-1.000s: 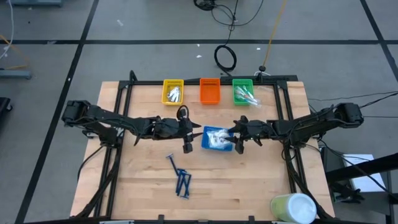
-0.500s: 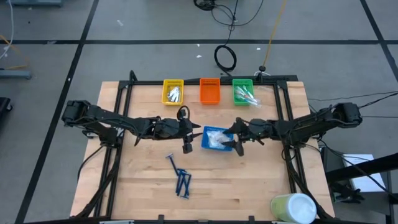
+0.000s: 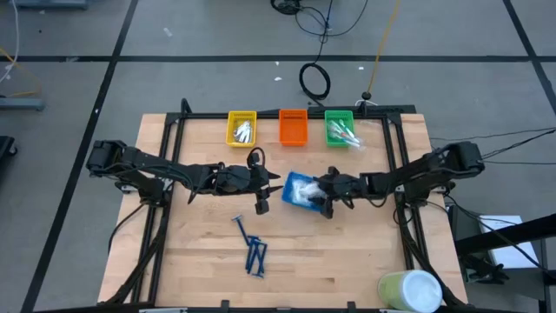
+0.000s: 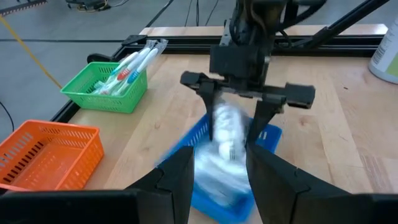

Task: Pick & Place Travel size toiletries
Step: Put the white cotton pack into the blue basket, then put the blue razor into the orange basket

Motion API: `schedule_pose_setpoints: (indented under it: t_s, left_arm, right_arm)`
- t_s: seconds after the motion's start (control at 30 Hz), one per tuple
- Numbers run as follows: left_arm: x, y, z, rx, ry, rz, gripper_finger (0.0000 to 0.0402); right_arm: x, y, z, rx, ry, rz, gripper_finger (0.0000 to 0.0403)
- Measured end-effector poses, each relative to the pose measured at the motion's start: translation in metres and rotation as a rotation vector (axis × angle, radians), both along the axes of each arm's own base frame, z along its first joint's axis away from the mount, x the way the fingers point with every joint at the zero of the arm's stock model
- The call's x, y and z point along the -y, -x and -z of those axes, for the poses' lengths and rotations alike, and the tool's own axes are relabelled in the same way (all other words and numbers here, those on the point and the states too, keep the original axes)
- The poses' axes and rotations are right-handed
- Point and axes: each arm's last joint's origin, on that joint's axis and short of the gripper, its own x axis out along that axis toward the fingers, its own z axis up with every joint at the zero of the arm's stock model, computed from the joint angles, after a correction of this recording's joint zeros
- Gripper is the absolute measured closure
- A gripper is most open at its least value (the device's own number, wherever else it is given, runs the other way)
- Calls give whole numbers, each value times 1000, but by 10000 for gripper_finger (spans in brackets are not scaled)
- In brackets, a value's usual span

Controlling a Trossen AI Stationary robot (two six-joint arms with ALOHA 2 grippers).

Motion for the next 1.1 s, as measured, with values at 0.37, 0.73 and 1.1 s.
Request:
schedule_pose_setpoints:
  t_s: [0.37,0.73,1.1]
  left_arm:
    - [0,0,0,0,0,0,256]
    - [0,0,1,-8,-1,-1,256]
    - [0,1,3,-24,27,-12,256]
  right_arm:
    - [0,2,-7,16,36,-35,186]
    - [-3,9,-47,216,-13,-99,136]
    - [-1,3,-74,495,17,-97,89]
